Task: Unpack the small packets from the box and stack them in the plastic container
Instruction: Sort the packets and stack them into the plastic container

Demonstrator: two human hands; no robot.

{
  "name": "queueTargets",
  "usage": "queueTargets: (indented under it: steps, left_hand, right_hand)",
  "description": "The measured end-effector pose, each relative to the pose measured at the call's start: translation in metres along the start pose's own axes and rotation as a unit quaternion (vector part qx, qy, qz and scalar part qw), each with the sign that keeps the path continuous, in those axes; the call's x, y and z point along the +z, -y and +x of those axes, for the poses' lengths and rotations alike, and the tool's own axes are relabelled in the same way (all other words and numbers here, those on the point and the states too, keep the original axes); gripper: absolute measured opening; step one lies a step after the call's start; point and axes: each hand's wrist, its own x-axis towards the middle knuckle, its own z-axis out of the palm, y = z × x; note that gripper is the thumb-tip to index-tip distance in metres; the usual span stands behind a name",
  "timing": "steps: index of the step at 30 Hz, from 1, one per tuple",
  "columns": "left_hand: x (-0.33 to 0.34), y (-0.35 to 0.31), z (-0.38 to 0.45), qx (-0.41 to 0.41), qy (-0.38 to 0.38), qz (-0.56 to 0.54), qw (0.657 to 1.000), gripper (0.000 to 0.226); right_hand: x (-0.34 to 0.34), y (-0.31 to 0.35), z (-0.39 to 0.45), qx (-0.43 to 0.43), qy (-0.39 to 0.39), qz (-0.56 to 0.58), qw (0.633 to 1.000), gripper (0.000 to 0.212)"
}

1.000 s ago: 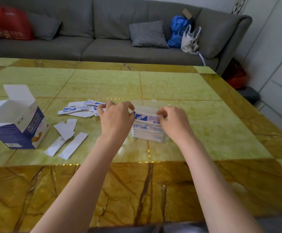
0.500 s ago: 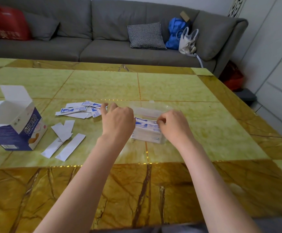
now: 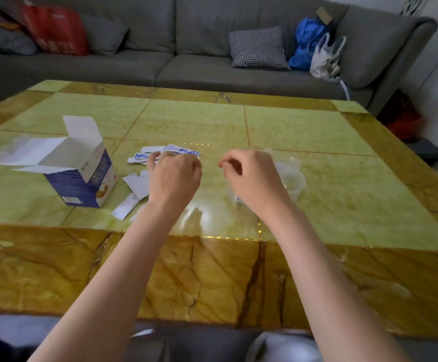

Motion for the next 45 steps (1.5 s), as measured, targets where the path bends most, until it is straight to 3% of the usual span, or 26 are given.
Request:
queueTargets:
  steps: [4,6,9,13,17,20,28,33,36,40,45]
  left_hand:
    - [-0.002,0.05,-0.005,-0.039,0.06,0.043,0.996,0.029]
    - [-0.003,0.069,-0.006,-0.052,0.103,0.043,0.992,0.037]
    - [-0.003,0.091,-0.006,-0.043,0.172,0.045,0.983,0.052]
    - [-0.003,0.108,-0.009,-0.036,0.289,0.047,0.956,0.073]
    - [-0.002,0.113,-0.008,-0.019,0.306,0.046,0.951,0.066]
    - [-0.002,0.113,-0.004,-0.015,0.305,0.037,0.952,0.058]
    - [-0.016,0.104,-0.016,0.024,0.257,0.016,0.966,0.027]
    - [-0.025,0.086,-0.039,0.039,0.253,-0.024,0.966,0.03]
    - [-0.023,0.078,-0.051,0.044,0.249,-0.033,0.967,0.027]
    - [-0.024,0.066,-0.055,0.061,0.237,-0.06,0.968,0.024]
    - [-0.033,0.049,-0.038,0.06,0.161,-0.057,0.983,0.023]
  right_hand:
    - [0.064,0.017,0.014,-0.02,0.125,0.0,0.992,0.024]
    - [0.093,0.019,0.036,-0.009,0.152,-0.007,0.988,0.027]
    - [0.126,0.022,0.08,0.061,0.158,-0.046,0.984,0.038]
    - [0.157,0.025,0.128,0.119,0.23,-0.116,0.959,0.061]
    - [0.183,0.025,0.146,0.092,0.325,-0.176,0.925,0.061]
    - [0.19,0.016,0.146,0.056,0.349,-0.193,0.915,0.054]
    - [0.137,0.004,0.036,0.012,0.293,-0.211,0.932,0.045]
    - [0.094,0.016,-0.016,-0.029,0.265,-0.157,0.951,0.053]
    - [0.075,0.015,-0.025,-0.005,0.214,-0.07,0.974,0.047]
    - [0.059,-0.001,-0.035,-0.007,0.164,-0.089,0.982,0.008]
    - [0.041,-0.004,-0.036,-0.015,0.115,-0.007,0.993,0.018]
